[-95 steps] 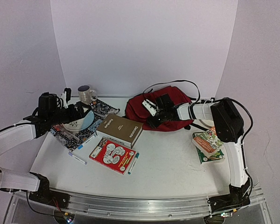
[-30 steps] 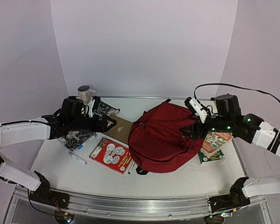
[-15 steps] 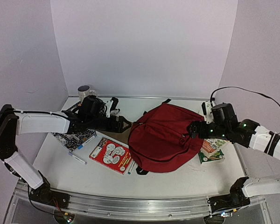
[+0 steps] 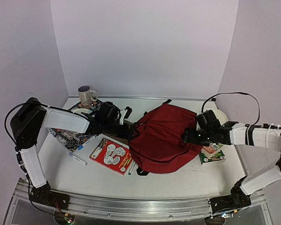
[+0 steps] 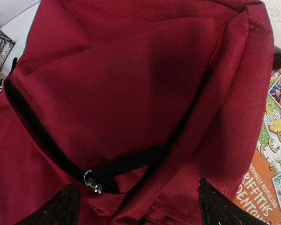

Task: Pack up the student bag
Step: Pick up the student bag from the center of the board.

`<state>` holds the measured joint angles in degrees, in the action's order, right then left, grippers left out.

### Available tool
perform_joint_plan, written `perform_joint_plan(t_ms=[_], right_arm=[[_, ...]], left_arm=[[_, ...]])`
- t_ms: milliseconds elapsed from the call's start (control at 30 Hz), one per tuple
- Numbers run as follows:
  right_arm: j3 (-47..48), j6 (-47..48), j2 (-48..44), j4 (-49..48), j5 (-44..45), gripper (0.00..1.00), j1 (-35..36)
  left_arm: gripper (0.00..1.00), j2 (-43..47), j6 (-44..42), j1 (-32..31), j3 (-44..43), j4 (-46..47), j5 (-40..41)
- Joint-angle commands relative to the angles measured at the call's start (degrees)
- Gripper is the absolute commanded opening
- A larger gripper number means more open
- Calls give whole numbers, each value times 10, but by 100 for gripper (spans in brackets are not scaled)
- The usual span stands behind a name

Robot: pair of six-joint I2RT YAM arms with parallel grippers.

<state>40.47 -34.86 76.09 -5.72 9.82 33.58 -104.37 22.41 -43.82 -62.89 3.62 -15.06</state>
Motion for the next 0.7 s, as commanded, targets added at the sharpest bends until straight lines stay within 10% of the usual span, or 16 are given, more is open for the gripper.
perform_joint_plan(t_ms=[0,167,400,667], right_arm=[[16,3,48,-58,-1,84,-12],[51,26,109,-80,-7,70,-14],[100,84,122,-83,-25,23,-15],[214,210,87,-31,-1,0,-19]], left_arm=[[73,-26,-5,-20,-35,16,-28],[57,-49,2,-37,-48,18,-41],[18,-11,7,-47,-62,22,-66],[12,40,7,-70,-69,30,-81]])
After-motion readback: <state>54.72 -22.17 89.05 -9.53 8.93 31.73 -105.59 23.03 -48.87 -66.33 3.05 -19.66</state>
